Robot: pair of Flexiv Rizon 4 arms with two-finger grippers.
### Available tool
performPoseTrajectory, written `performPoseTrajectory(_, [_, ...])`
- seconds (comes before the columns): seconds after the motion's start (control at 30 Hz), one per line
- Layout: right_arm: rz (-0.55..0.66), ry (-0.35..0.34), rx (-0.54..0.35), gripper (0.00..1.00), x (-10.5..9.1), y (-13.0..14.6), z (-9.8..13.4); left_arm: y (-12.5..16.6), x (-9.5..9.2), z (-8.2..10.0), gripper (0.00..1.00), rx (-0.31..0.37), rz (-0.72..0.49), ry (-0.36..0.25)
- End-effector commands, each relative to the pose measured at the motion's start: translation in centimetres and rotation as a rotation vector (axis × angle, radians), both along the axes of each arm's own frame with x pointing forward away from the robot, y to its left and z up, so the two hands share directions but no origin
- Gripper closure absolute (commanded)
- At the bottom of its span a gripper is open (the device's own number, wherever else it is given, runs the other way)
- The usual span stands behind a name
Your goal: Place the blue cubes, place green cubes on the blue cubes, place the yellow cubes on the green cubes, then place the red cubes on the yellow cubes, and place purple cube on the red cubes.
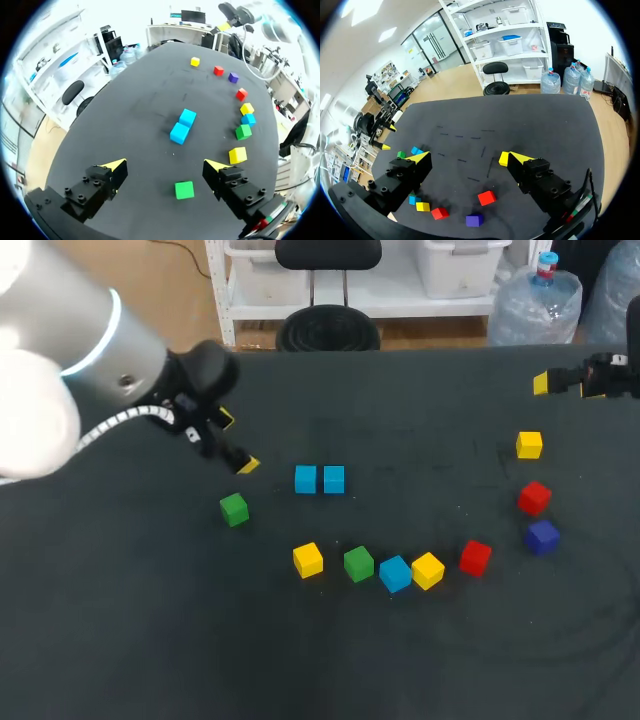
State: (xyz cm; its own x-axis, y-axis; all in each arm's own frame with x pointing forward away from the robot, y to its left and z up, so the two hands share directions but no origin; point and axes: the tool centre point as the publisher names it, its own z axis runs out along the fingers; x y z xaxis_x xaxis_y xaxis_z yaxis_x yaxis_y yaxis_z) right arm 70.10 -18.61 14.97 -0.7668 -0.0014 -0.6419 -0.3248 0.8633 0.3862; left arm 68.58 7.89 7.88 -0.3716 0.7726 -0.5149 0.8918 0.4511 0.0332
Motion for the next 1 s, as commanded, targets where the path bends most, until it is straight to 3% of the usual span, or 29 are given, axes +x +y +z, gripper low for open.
performPoseTrajectory(0.03, [-0.004, -0.001, -0.003, 0.00, -0.1, 0.1, 0.0, 0.7, -1.5, 0.4, 0.00, 0.005, 0.042, -0.039])
performPoseTrajectory(0.27, [-0.004, -0.001, -0.003, 0.00, -0.1, 0.1, 0.0, 1.5, -2.3, 1.3, 0.00, -0.061, 0.125, -0.035])
performPoseTrajectory(0.53, [-0.004, -0.001, -0.003, 0.00, -0.1, 0.1, 0.0, 1.5, -2.7, 1.6, 0.00, -0.074, 0.185, -0.050])
performPoseTrajectory(1.0, [-0.004, -0.001, -0.003, 0.00, -0.1, 0.1, 0.0, 1.1, -2.9, 1.9, 0.00, -0.074, 0.183, -0.060])
